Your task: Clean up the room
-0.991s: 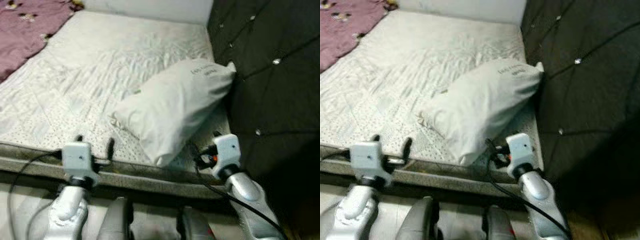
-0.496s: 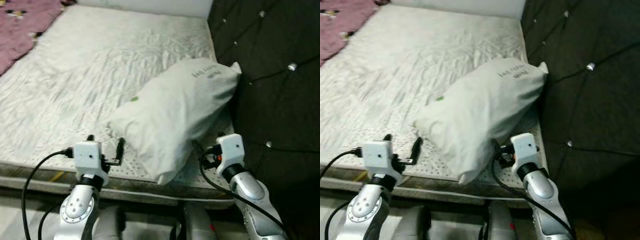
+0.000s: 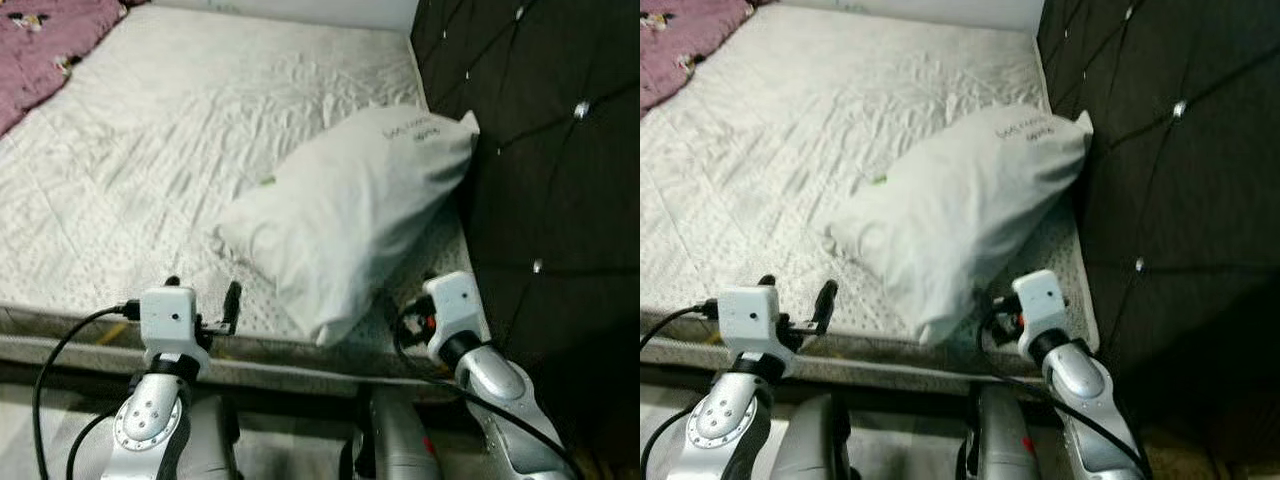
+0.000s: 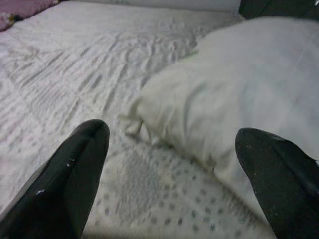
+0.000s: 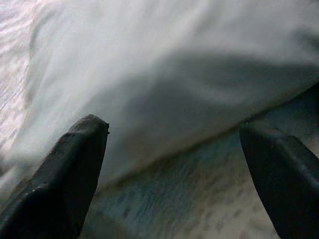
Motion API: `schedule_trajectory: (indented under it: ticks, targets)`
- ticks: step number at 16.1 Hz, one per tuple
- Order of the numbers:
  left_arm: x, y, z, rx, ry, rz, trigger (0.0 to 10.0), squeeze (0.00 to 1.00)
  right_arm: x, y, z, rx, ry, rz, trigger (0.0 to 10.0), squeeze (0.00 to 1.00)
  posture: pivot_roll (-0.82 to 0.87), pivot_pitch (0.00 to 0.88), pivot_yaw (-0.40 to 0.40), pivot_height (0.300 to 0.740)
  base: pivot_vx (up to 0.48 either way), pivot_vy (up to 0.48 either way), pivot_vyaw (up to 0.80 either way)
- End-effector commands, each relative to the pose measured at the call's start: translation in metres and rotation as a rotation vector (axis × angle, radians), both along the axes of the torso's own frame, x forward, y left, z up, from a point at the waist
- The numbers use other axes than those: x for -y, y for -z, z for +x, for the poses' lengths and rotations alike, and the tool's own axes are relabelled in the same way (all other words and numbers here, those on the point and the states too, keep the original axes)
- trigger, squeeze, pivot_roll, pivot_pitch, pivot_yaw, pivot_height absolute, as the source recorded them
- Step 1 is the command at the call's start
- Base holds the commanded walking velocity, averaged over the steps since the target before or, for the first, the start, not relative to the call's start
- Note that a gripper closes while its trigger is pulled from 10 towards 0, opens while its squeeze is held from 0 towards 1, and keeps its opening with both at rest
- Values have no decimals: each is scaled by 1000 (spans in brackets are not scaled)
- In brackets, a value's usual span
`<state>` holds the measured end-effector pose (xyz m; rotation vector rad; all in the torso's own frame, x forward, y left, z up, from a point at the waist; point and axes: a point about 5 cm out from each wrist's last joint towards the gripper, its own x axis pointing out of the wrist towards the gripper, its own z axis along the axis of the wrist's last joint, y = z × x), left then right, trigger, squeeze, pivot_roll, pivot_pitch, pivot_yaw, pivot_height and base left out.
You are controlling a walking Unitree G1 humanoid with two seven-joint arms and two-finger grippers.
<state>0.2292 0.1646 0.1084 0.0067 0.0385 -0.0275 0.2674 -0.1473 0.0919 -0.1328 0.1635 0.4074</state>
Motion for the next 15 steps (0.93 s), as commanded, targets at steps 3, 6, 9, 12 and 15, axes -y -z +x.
schedule_trajectory:
  ticks: [3,6,9,12,15]
  targets:
    - [-5,-1,-3,-2,-25,12,10000,0,-5,-1,-7,-68,-135,21,10000,0,2,128,-56,548,0,0,0]
    - [-3,-4,1,16,-19,18,10000,0,-10,-9,1,-60,-227,52,10000,0,6,127,-50,548,0,0,0]
    - [-5,-6,2,24,-19,25,10000,0,-21,-12,6,-54,-197,88,10000,0,15,127,-49,548,0,0,800]
    - [-6,-8,2,27,-19,31,10000,0,-26,0,10,-122,-137,32,10000,0,31,133,-47,548,0,0,0]
    - [-7,-10,1,28,-20,40,10000,0,-31,0,26,-160,-42,38,10000,0,46,133,-37,548,0,0,0]
